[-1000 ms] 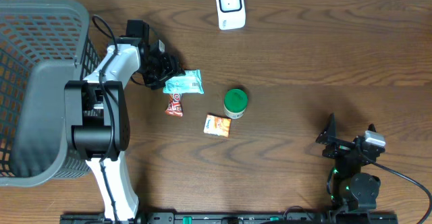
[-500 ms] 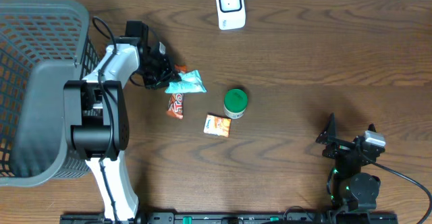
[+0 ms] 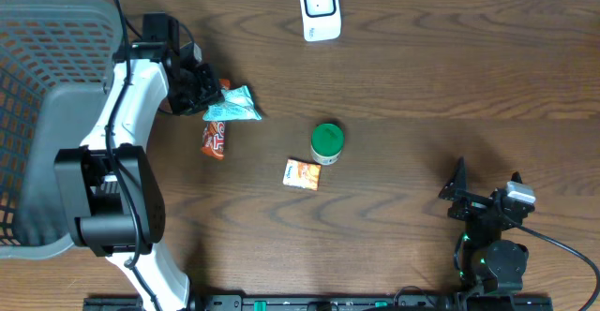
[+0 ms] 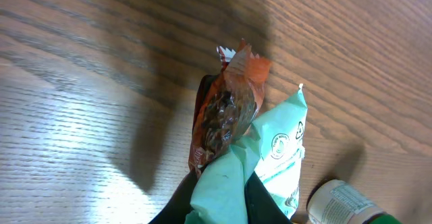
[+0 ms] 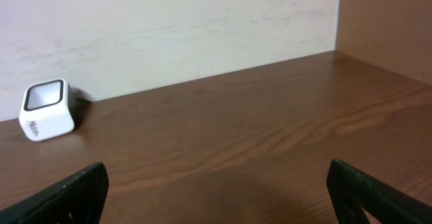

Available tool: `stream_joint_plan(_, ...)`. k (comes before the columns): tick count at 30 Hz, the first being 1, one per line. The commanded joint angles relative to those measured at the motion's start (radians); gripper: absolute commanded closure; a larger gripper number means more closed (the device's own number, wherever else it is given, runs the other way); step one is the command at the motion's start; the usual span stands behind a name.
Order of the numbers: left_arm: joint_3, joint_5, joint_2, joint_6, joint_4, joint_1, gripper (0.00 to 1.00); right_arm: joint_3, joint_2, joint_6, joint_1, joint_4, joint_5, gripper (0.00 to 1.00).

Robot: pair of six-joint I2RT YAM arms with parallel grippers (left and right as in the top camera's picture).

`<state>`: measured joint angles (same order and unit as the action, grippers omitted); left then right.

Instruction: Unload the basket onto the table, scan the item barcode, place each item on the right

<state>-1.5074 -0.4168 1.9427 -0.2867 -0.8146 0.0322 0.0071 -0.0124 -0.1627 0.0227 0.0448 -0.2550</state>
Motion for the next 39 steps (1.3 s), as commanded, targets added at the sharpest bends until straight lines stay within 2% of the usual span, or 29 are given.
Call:
stream_joint_plan(1, -0.013, 0.014, -0.001, 0.013, -0.007, -0.014, 0.90, -0.002, 0.003, 0.014, -0.003, 0.004, -0.002, 0.01)
stream_joint_plan(4, -0.013, 0.014, -0.001, 0.013, -0.006, -0.034, 0.83, -0.002, 0.003, 0.014, -0.003, 0.004, -0.002, 0.01)
stream_joint_plan(7, -0.010, 0.014, -0.001, 0.012, -0.002, -0.057, 0.83, -0.002, 0.003, 0.014, -0.003, 0.004, -0.002, 0.01)
stream_joint_plan(8, -0.005, 0.014, -0.001, 0.012, 0.007, -0.066, 0.77, -0.002, 0.003, 0.014, -0.003, 0.004, -0.002, 0.01)
stream_joint_plan(9, -0.001, 0.014, -0.001, 0.004, 0.017, -0.078, 0.75, -0.002, 0.003, 0.014, -0.003, 0.004, -0.002, 0.01)
stream_joint_plan(14, 0.008, 0.014, 0.001, -0.010, 0.073, -0.132, 0.74, -0.002, 0.003, 0.014, -0.003, 0.004, -0.002, 0.01)
stream_joint_plan(16, 0.008, 0.014, 0.001, -0.011, 0.087, -0.145, 0.75, -0.002, 0.003, 0.014, -0.003, 0.004, -0.002, 0.01)
stream_joint_plan(19, 0.008, 0.014, 0.003, -0.026, 0.095, -0.154, 0.92, -0.002, 0.003, 0.014, -0.003, 0.004, -0.002, 0.01)
stream_joint_plan(31, 0.040, 0.014, 0.014, -0.055, 0.109, -0.177, 0.91, -0.002, 0.003, 0.014, -0.003, 0.004, -0.002, 0.01)
stream_joint_plan(33, 0.048, 0.014, 0.026, -0.068, 0.109, -0.190, 0.57, -0.002, 0.003, 0.014, -0.003, 0.004, -0.002, 0.01)
stream_joint_plan(34, 0.053, 0.014, 0.032, -0.085, 0.108, -0.196, 0.44, -0.002, 0.003, 0.014, -0.003, 0.004, -0.002, 0.01)
stream_joint_plan(35, 0.062, 0.014, 0.041, -0.116, 0.108, -0.203, 0.36, -0.002, 0.003, 0.014, -0.003, 0.004, -0.002, 0.01)
stream_joint_plan(39, 0.108, 0.046, 0.076, -0.260, 0.123, -0.214, 0.29, -0.002, 0.003, 0.014, -0.003, 0.004, -0.002, 0.01)
